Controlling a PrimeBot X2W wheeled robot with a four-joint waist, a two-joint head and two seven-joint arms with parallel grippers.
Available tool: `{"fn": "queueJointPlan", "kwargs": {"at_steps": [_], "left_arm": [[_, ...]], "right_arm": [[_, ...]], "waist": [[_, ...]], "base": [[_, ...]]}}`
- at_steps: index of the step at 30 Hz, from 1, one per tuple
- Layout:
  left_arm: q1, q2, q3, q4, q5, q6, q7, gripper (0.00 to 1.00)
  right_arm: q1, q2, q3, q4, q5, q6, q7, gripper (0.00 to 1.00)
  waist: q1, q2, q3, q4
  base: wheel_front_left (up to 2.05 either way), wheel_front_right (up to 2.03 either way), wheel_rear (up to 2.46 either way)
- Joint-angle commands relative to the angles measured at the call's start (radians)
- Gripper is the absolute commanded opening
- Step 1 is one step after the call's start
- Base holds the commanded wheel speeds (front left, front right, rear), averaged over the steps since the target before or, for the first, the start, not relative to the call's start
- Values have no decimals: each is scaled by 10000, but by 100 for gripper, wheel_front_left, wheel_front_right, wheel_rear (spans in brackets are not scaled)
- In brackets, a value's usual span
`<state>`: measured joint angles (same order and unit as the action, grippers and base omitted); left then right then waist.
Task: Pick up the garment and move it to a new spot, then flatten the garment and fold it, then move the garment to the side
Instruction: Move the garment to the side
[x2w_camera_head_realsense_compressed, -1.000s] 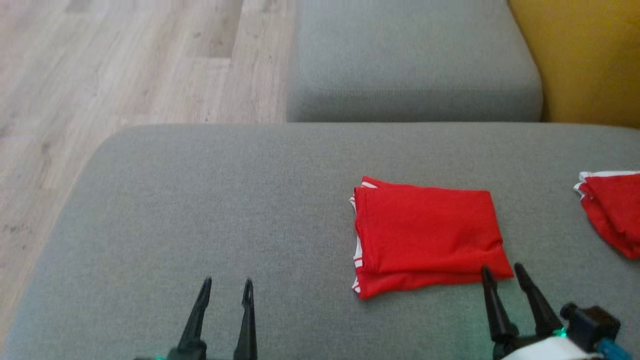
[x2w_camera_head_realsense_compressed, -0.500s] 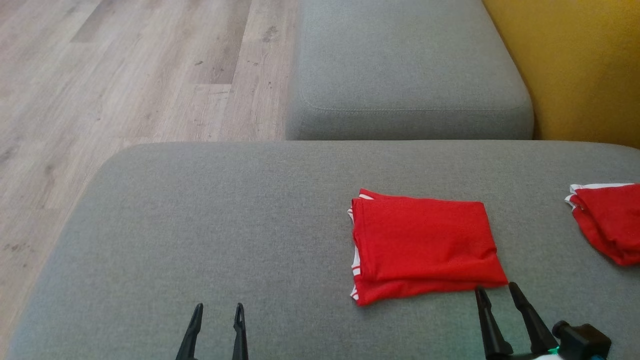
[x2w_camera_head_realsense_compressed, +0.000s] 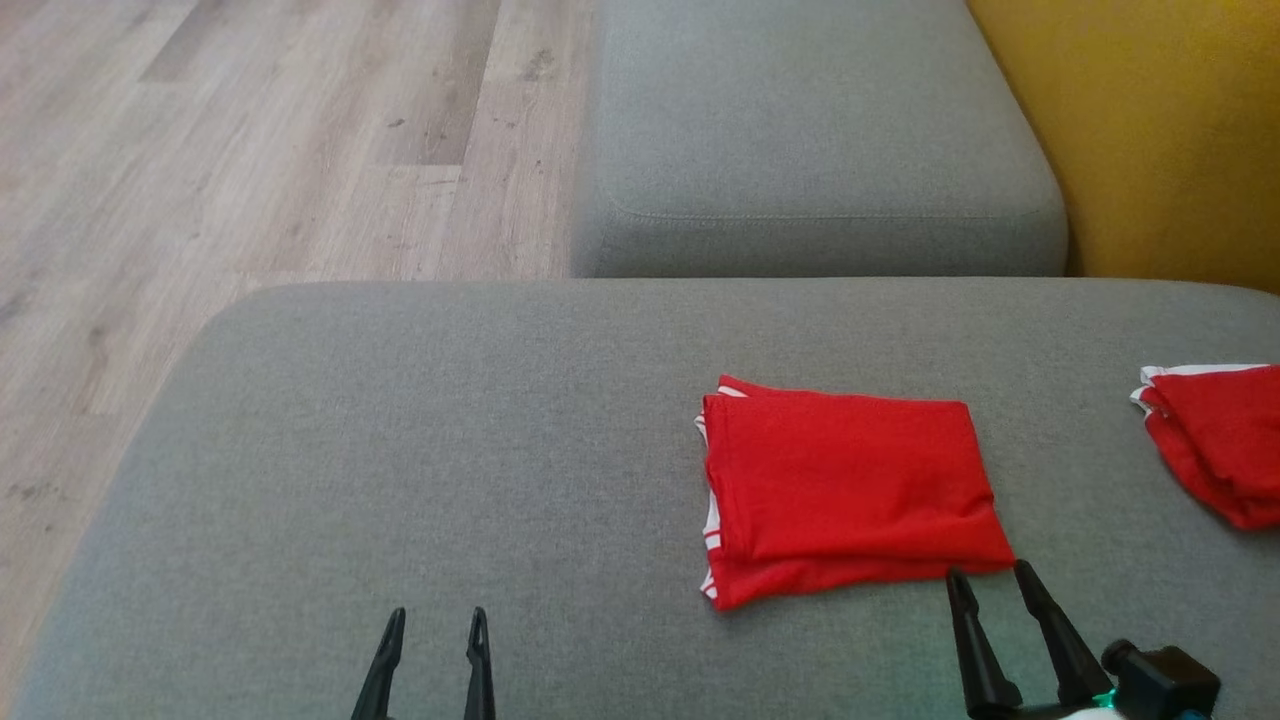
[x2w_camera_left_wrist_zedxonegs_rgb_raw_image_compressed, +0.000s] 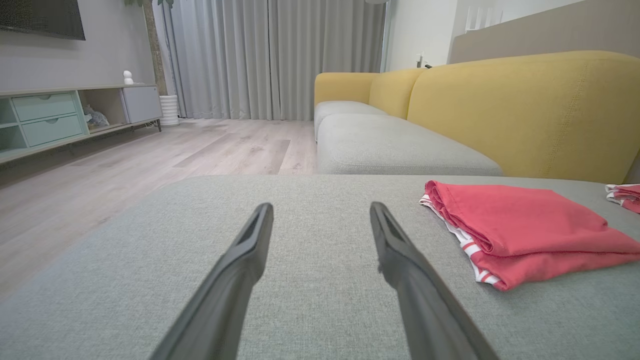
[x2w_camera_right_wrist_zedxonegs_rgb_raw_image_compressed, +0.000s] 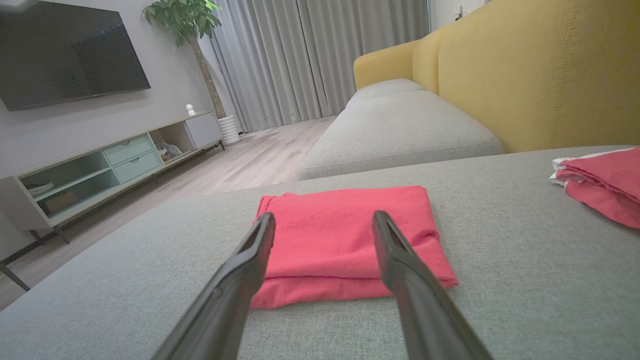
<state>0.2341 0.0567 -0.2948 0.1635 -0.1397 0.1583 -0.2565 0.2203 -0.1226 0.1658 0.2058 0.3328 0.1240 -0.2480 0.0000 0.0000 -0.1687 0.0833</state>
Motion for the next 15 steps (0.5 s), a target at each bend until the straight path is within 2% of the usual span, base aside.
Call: {"fn": "queueJointPlan", "kwargs": {"at_steps": [1,9,15], "left_arm": [[-317,-64,314,-313,-7,24,-53,100],[-440,-64,249,-499,140,28,-53,100],[-630,-64,108,-693,251,59,-53,100]], "right_arm": [[-220,-89,183,-358,-109,67,-137,100],[-333,-105,10,-324,-115,67,-137,100],[-977,-237,-133,34,-22,67,-137,100]], "waist": [[0,0,36,13],[0,0,365,74],[0,0,956,93]], "base": [[0,0,0],[0,0,0],[0,0,0]]}}
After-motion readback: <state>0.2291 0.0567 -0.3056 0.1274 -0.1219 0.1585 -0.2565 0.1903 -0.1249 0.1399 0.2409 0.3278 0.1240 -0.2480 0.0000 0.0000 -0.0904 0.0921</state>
